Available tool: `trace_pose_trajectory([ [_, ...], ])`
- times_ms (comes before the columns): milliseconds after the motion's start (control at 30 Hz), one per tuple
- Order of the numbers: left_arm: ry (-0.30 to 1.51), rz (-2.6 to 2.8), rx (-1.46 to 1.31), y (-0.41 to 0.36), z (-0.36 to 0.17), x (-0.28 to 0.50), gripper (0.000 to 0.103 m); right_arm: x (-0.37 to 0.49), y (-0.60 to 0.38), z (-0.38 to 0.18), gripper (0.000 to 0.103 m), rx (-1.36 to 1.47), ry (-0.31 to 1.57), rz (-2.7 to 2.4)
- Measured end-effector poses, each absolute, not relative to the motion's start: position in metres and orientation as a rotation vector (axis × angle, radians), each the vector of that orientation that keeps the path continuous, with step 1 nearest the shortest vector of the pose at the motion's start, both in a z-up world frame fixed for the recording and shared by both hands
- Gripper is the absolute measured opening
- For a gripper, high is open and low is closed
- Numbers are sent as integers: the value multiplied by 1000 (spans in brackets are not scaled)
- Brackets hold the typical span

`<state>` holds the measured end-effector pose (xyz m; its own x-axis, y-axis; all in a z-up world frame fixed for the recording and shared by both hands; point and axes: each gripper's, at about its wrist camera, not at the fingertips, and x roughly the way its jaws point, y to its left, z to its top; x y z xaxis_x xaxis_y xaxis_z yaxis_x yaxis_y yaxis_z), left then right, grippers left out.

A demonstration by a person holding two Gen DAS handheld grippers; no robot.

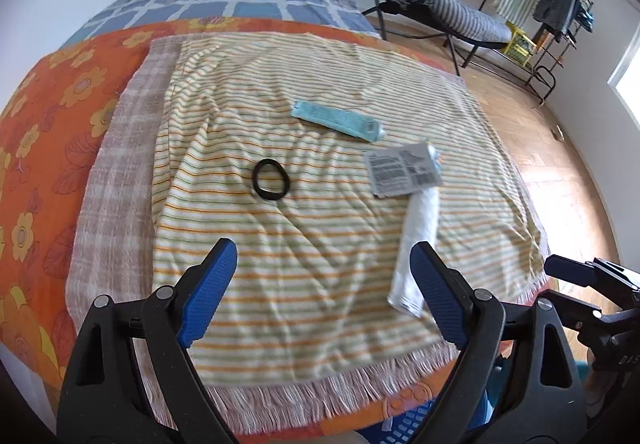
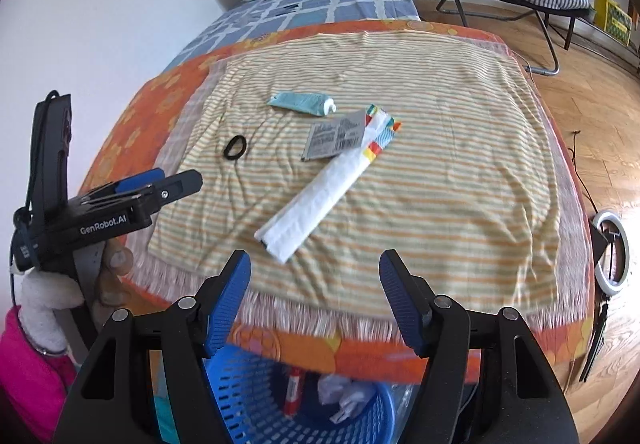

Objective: Collect trash
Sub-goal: 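Move the left tool to the black hair tie while the right tool reaches the long white strip, then close the left tool on the hair tie while the right tool grips the white strip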

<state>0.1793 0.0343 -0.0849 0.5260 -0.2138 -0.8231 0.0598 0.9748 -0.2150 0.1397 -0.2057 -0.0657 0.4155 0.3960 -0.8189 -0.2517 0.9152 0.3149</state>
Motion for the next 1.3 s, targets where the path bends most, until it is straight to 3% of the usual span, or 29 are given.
trace_pose_trajectory([
  [300,1079,-108,-234,53,-121,234,78,200,-201,-101,66,248,1135,364],
  [400,1100,-103,-267,55,-130,250,68,217,-199,-112,66,290,1163,351],
  [800,1115,-55,-254,55,-151,280,62,256,-183,-143,66,319,1204,279],
  [933,1102,-30,-223,55,-152,281,42,261,-176,-149,66,282,1203,261],
  [1067,1091,-27,-197,58,-152,278,32,260,-169,-148,66,207,1194,260],
  [1167,1089,-30,-205,62,-152,277,19,256,-166,-148,66,148,1178,262],
  [1233,1088,-37,-225,66,-151,275,14,253,-162,-148,56,81,1169,255],
  [1300,1091,-42,-247,70,-151,274,12,249,-160,-148,40,26,1158,250],
])
